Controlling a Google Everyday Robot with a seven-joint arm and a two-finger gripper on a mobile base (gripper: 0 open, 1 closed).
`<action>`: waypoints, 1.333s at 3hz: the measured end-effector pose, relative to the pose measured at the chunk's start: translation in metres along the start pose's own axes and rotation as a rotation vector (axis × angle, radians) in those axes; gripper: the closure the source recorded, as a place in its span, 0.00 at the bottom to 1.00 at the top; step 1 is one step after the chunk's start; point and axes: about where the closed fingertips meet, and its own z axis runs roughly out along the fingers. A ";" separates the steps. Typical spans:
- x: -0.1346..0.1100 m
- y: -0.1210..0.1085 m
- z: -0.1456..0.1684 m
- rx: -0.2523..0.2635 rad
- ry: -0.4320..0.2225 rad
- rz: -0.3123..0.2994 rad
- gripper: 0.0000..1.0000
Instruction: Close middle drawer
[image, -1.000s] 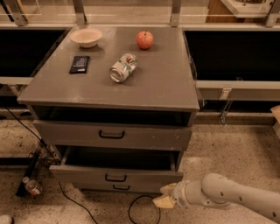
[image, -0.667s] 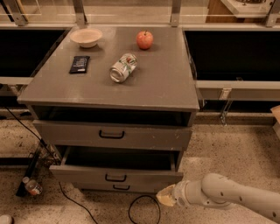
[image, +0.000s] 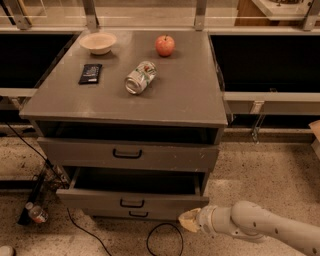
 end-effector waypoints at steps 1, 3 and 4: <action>-0.008 -0.014 0.004 0.049 -0.058 0.009 1.00; -0.008 -0.028 0.008 0.080 -0.110 0.016 1.00; -0.009 -0.029 0.010 0.084 -0.105 0.012 1.00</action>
Offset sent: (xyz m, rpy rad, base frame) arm 0.0324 -0.0102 -0.0033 0.0219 -0.0969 -0.1148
